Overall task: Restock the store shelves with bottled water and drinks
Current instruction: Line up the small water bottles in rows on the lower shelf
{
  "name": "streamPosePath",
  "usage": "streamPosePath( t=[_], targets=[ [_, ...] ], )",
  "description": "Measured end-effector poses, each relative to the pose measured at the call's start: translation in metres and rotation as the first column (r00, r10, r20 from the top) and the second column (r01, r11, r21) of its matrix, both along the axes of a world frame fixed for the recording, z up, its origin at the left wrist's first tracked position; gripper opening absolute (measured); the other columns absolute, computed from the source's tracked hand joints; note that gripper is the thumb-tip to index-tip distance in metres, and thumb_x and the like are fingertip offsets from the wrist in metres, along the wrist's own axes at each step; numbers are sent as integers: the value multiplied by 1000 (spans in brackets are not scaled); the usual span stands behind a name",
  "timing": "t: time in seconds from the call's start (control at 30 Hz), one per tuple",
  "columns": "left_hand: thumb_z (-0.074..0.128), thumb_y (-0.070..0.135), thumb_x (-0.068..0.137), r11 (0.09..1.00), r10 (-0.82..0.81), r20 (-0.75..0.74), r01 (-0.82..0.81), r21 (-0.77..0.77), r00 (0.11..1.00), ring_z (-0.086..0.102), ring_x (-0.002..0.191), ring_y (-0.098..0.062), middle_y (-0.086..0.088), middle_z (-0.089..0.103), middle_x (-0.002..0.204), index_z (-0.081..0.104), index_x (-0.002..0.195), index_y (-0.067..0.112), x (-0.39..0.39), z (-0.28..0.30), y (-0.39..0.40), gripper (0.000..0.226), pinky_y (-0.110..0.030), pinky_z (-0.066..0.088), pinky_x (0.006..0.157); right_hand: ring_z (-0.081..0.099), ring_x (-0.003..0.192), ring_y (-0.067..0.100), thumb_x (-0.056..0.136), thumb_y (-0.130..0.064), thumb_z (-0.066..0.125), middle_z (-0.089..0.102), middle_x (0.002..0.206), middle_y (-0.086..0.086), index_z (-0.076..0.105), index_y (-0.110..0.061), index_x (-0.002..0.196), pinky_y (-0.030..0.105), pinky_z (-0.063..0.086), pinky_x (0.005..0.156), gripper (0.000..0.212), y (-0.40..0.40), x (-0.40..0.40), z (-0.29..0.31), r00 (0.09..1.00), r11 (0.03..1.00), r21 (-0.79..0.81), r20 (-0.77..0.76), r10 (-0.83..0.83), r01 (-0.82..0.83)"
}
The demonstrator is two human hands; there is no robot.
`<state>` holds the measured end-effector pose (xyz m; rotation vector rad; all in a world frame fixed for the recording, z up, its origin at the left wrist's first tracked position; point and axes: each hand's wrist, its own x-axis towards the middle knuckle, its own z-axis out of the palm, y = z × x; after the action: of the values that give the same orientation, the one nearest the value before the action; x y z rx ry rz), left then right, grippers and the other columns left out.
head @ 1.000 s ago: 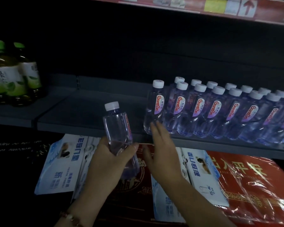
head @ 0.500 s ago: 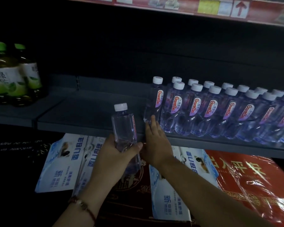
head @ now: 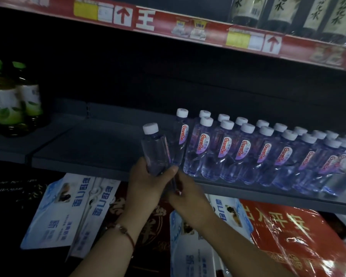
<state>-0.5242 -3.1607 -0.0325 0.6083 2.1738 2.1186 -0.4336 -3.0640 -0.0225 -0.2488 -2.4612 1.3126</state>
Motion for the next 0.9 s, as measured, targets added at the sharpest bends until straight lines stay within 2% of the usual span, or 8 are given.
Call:
streamPosePath(
  t=[0.1,0.23,0.33,0.4,0.5,0.6,0.7,0.9],
  targets=[
    [80,58,62,999,-9,-40,8,-34,999,68,92,-7,2,66,108,60,104,37,-6,6,17,51,-27,57,74,64,92,-6,96,-10,56,69,99,-16,61,-36,110,11,49,75,30,8,-10,4,992,992,-27,-45,-122,121],
    [79,52,69,996,-44,-113,35,-79,993,65,97,-4,9,63,110,59,113,42,-11,9,30,50,-25,54,78,62,83,-3,95,-5,55,66,88,-13,58,-26,100,14,49,69,22,12,-24,-7,954,964,-45,-138,-266,263],
    [76,56,75,985,-93,-166,66,-162,982,54,102,2,11,53,115,41,138,53,-16,4,33,72,-21,48,84,63,86,-1,92,-3,59,66,91,-14,59,-24,99,22,54,75,23,11,-33,-19,911,934,-64,-207,-356,351],
    [72,58,78,977,-124,-170,91,-193,977,52,104,5,11,54,114,40,138,58,-21,2,33,68,-19,46,83,64,87,2,93,-8,62,67,94,-13,60,-27,101,27,55,78,21,10,-38,-26,895,920,-102,-214,-391,377],
    [69,62,79,975,-115,-190,74,-212,975,65,98,-2,13,67,107,54,122,55,-32,-2,33,47,-31,56,84,64,87,3,92,-11,64,67,92,-13,61,-30,101,26,55,76,21,9,-42,-28,890,920,-116,-232,-392,375],
    [74,46,84,983,-97,-175,67,-169,980,67,88,3,17,69,102,53,124,47,-33,-4,31,46,-21,55,75,64,98,-1,90,-13,64,67,105,-15,62,-31,116,29,56,85,31,12,-42,-34,912,933,-81,-200,-359,350],
    [75,38,86,991,-57,-128,41,-128,990,65,95,3,16,66,107,51,128,27,-34,-5,31,50,-21,54,81,62,109,3,89,-15,64,65,118,-14,56,-33,131,35,55,93,47,13,-41,-41,928,942,-35,-162,-335,334],
    [63,35,96,981,-99,-171,67,-183,980,63,100,8,19,68,114,56,126,33,-38,-9,32,31,-23,52,90,59,112,1,87,-11,61,61,124,-12,51,-36,134,34,54,95,54,14,-39,-35,949,959,-4,-143,-282,285]
  ],
)
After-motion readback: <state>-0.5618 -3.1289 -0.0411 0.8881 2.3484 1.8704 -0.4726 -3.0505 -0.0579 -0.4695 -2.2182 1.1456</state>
